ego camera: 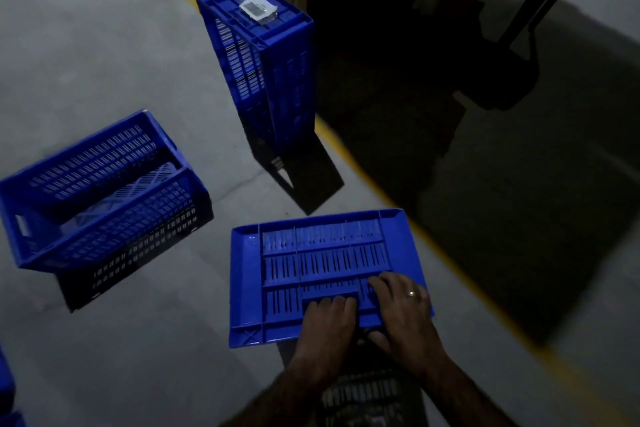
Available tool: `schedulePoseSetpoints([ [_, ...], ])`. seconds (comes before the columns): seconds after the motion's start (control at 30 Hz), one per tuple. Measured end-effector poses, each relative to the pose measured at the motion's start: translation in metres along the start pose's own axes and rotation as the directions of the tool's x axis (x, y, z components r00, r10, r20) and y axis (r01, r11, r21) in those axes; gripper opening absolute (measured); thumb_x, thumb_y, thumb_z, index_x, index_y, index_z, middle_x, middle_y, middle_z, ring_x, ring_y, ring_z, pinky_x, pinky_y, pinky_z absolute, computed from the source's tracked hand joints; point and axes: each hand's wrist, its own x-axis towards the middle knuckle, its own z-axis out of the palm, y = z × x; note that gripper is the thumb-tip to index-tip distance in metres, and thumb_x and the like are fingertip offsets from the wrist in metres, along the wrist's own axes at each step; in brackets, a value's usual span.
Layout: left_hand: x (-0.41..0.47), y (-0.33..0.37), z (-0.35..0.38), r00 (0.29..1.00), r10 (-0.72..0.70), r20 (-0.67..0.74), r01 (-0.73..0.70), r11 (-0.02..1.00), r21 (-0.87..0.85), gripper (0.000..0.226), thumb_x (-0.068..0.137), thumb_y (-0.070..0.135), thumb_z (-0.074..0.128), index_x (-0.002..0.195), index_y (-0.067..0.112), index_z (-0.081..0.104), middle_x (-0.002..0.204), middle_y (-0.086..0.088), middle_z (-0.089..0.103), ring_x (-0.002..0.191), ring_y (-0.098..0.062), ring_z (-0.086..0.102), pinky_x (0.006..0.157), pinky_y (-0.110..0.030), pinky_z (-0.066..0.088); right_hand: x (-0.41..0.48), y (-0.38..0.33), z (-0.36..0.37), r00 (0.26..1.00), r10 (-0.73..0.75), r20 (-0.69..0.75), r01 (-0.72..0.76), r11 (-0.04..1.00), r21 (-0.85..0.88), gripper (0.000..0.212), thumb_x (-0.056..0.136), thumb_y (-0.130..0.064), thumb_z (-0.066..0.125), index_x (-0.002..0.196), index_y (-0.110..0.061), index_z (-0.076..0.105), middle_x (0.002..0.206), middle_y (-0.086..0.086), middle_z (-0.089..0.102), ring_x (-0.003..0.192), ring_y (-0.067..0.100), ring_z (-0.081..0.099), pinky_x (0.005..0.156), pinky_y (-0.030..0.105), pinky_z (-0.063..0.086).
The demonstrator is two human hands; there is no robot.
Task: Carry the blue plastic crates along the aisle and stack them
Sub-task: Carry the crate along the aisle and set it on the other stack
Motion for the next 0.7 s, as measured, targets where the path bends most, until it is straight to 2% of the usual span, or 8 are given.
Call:
schedulePoseSetpoints([
  [0.13, 0.013, 0.001, -0.002, 1.0, 0.012, -0.014, -0.012, 0.999, -0.043, 0.03, 0.096, 0.033, 0.049, 0.118, 0.013, 0.046, 0.114, -0.008, 0.062, 0.093, -0.025, 0.063, 0.069, -0.034, 0.042, -0.015, 0.014, -0.002, 0.99, 0.125, -0.067, -0.126, 0.992, -0.003, 0.095, 0.031, -0.033, 0.087, 0.117, -0.018, 0.049, 0.126, 0.01, 0.05, 0.113, 0.028, 0.042, 0.081, 0.054, 0.051],
  [0.3, 0.021, -0.004, -0.006, 1.0, 0.02, -0.013, -0.02, 0.999, -0.037, 0.032, 0.096, 0.032, 0.05, 0.121, 0.013, 0.046, 0.113, -0.008, 0.062, 0.092, -0.026, 0.064, 0.076, -0.038, 0.052, -0.013, 0.017, -0.003, 0.981, 0.184, -0.065, -0.182, 0.983, 0.037, 0.09, 0.039, -0.032, 0.089, 0.119, -0.018, 0.05, 0.125, 0.007, 0.046, 0.115, 0.025, 0.039, 0.083, 0.052, 0.05],
  [0.37, 0.029, -0.011, -0.013, 0.994, 0.03, -0.107, -0.03, 1.0, 0.005, 0.023, 0.094, 0.029, 0.049, 0.11, 0.013, 0.052, 0.1, -0.006, 0.066, 0.082, -0.026, 0.067, 0.065, -0.036, 0.052, -0.007, 0.017, -0.008, 0.964, 0.249, -0.093, -0.242, 0.966, 0.087, 0.086, 0.043, -0.025, 0.087, 0.119, -0.018, 0.049, 0.128, 0.01, 0.049, 0.117, 0.026, 0.038, 0.086, 0.053, 0.048],
  [0.43, 0.034, -0.022, -0.034, 0.979, 0.061, -0.195, -0.059, 0.998, 0.017, 0.013, 0.083, 0.026, 0.047, 0.084, 0.016, 0.056, 0.068, -0.003, 0.067, 0.055, -0.023, 0.067, 0.043, -0.029, 0.047, 0.0, 0.017, -0.014, 0.937, 0.321, -0.14, -0.301, 0.942, 0.147, 0.08, 0.052, -0.02, 0.084, 0.122, -0.017, 0.046, 0.13, 0.013, 0.051, 0.12, 0.028, 0.039, 0.09, 0.053, 0.044],
  [0.47, 0.036, -0.031, -0.041, 0.965, 0.056, -0.255, -0.054, 0.998, 0.014, 0.011, 0.079, 0.026, 0.049, 0.079, 0.017, 0.056, 0.062, -0.004, 0.066, 0.051, -0.023, 0.066, 0.04, -0.029, 0.047, 0.003, 0.017, -0.016, 0.924, 0.348, -0.161, -0.32, 0.931, 0.173, 0.076, 0.056, -0.019, 0.081, 0.124, -0.017, 0.046, 0.131, 0.013, 0.05, 0.121, 0.029, 0.04, 0.091, 0.053, 0.043],
  [0.5, 0.038, -0.039, -0.05, 0.963, 0.032, -0.269, -0.047, 0.998, -0.05, 0.011, 0.08, 0.024, 0.052, 0.084, 0.015, 0.058, 0.07, -0.005, 0.069, 0.058, -0.025, 0.069, 0.046, -0.032, 0.052, 0.006, 0.018, -0.018, 0.909, 0.378, -0.174, -0.344, 0.918, 0.196, 0.072, 0.061, -0.018, 0.079, 0.125, -0.017, 0.046, 0.132, 0.012, 0.05, 0.121, 0.029, 0.04, 0.093, 0.052, 0.041],
  [0.6, 0.032, -0.066, -0.074, 0.953, -0.106, -0.283, 0.06, 0.984, -0.166, 0.025, 0.089, 0.027, 0.057, 0.108, 0.011, 0.053, 0.105, -0.01, 0.067, 0.094, -0.028, 0.065, 0.076, -0.035, 0.05, 0.013, 0.016, -0.021, 0.798, 0.594, -0.103, -0.539, 0.78, 0.319, 0.066, 0.071, -0.021, 0.076, 0.129, -0.018, 0.045, 0.137, 0.009, 0.045, 0.126, 0.03, 0.037, 0.098, 0.052, 0.036],
  [0.7, 0.013, -0.097, -0.092, 0.931, -0.279, -0.234, 0.175, 0.907, -0.384, 0.02, 0.087, 0.025, 0.06, 0.104, 0.012, 0.058, 0.096, -0.009, 0.068, 0.089, -0.026, 0.066, 0.071, -0.033, 0.051, 0.014, 0.017, -0.012, 0.584, 0.808, 0.078, -0.763, 0.514, 0.392, 0.071, 0.074, -0.027, 0.075, 0.134, -0.015, 0.041, 0.142, 0.012, 0.041, 0.13, 0.035, 0.034, 0.101, 0.052, 0.033],
])
